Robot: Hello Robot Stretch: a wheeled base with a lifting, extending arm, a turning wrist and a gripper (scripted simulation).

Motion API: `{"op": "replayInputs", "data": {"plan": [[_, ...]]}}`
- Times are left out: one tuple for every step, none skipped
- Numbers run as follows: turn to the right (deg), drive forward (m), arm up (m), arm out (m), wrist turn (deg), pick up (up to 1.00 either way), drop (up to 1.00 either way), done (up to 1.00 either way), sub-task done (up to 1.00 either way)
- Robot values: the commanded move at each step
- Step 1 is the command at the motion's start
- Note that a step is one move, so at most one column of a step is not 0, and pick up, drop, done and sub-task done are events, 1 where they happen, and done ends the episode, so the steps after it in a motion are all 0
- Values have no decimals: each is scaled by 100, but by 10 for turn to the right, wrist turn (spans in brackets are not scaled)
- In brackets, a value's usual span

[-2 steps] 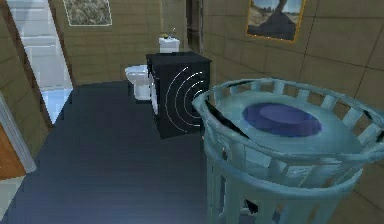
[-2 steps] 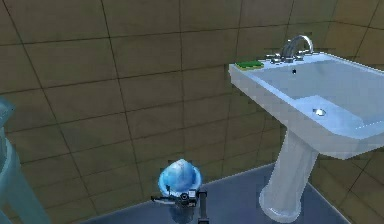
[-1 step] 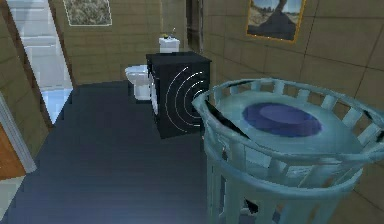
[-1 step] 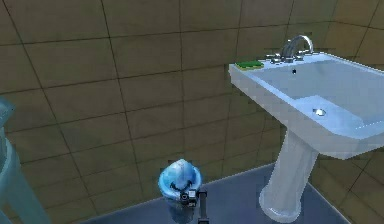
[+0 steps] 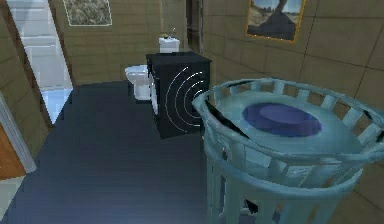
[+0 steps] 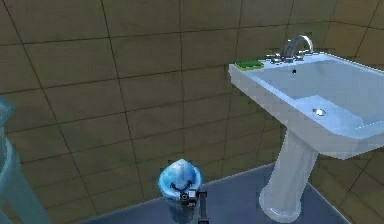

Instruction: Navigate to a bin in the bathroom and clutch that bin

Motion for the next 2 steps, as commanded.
{"op": "replayInputs", "data": {"plan": [[0, 0, 10, 0, 0, 0, 0, 0, 0], [0, 0, 0, 0, 0, 0, 0, 100, 0]]}}
